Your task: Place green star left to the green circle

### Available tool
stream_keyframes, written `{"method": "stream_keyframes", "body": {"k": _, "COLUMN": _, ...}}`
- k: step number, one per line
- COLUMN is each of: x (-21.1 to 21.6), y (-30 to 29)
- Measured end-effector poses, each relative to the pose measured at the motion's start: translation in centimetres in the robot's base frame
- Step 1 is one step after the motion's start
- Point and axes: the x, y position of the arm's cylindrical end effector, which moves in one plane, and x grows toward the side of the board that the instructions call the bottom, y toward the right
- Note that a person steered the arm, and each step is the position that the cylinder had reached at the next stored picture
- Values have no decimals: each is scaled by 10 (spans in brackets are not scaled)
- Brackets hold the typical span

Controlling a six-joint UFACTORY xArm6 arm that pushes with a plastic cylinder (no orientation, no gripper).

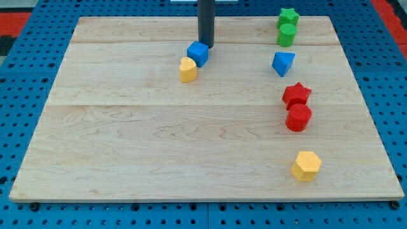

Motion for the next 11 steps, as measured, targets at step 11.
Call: {"method": "stream_keyframes", "body": {"k": 11, "x": -97, "y": 116}}
